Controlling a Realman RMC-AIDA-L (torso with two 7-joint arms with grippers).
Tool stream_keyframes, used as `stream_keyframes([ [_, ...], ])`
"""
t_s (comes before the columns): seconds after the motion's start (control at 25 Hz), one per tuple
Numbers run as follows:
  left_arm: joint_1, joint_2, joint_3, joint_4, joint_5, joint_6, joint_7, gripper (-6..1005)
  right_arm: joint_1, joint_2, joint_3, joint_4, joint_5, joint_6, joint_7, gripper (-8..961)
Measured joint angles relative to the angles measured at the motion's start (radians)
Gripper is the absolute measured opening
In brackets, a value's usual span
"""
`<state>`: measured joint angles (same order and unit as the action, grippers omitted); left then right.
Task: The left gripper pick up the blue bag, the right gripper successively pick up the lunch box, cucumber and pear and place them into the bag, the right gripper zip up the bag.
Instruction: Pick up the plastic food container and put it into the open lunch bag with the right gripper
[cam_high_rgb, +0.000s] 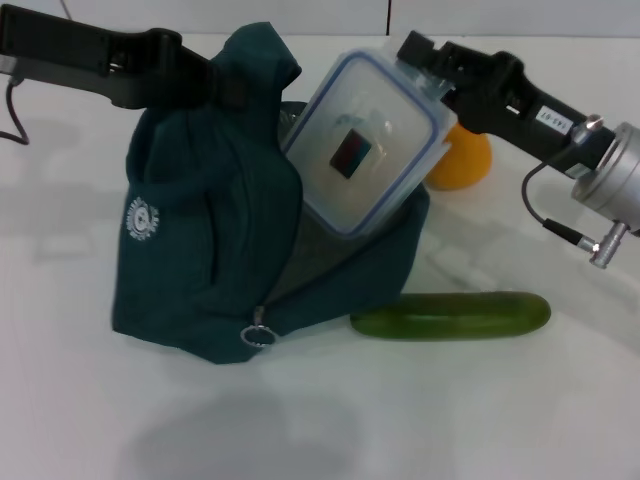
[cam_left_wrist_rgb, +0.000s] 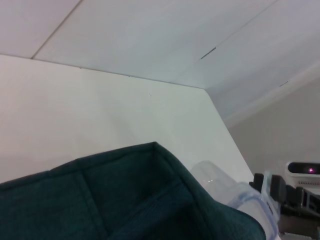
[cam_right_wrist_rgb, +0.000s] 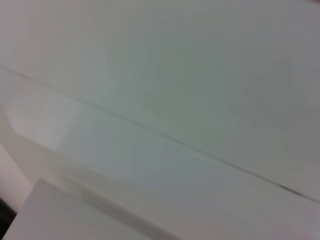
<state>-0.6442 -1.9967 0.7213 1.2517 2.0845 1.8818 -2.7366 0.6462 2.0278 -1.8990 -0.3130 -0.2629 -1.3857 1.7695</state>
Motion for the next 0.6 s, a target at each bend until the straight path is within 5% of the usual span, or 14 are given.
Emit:
stream_keyframes([
  [0.6,0.005,-0.009,0.002,-0.002,-0.015,0.004,0.008,42,0.018,0.0,-0.116,-0.049,-0.005,0.143,-0.013,145],
])
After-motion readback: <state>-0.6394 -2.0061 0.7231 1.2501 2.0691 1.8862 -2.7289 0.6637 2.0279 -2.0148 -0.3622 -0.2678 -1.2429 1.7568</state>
